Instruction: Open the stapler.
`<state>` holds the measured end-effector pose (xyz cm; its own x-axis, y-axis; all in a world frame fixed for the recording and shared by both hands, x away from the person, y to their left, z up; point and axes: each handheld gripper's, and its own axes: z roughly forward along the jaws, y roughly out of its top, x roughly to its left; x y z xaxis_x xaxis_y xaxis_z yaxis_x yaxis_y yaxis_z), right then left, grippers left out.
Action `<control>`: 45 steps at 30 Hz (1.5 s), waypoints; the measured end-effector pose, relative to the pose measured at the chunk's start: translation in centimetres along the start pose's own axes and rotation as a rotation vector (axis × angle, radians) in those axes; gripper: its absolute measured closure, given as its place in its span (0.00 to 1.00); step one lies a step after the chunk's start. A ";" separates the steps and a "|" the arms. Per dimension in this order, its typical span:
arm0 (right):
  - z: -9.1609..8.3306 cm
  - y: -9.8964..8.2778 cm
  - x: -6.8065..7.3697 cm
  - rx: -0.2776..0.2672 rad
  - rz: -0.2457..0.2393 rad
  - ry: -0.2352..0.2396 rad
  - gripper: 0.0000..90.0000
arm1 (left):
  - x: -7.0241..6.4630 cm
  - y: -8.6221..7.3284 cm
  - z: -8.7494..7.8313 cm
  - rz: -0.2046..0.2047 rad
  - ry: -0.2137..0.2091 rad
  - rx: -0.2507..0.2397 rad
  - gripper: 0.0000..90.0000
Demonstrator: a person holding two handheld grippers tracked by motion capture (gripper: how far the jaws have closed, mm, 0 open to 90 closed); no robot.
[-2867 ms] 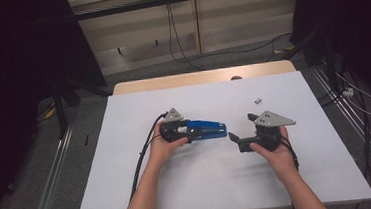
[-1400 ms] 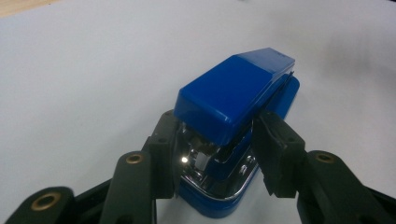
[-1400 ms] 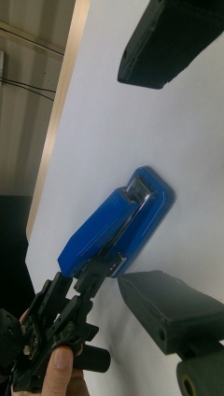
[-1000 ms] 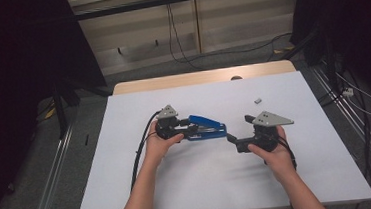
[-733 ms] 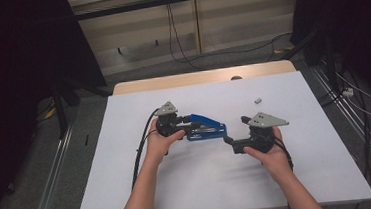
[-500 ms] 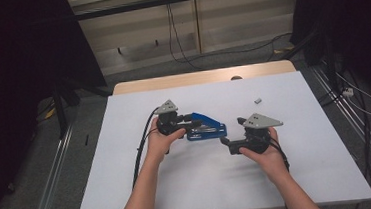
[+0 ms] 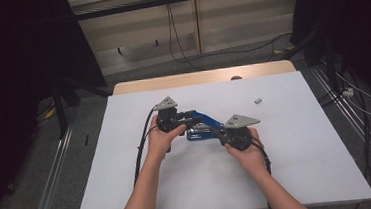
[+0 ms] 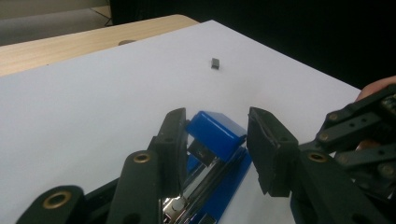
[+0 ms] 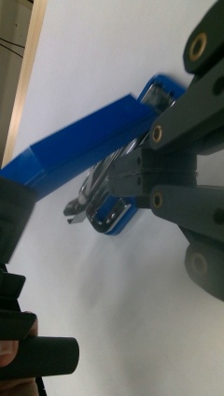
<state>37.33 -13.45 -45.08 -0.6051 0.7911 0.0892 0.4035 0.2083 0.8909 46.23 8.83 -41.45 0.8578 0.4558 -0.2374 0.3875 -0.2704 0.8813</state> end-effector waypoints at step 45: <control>6.3 1.6 2.3 -0.063 0.158 -0.124 1.00 | 0.5 -0.2 -0.1 -0.003 0.001 0.011 0.64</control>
<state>40.91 -7.67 -46.30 -0.4467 0.8768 0.1779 0.4404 0.0424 0.8968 46.51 9.17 -41.72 0.8566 0.4570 -0.2395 0.3936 -0.2787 0.8760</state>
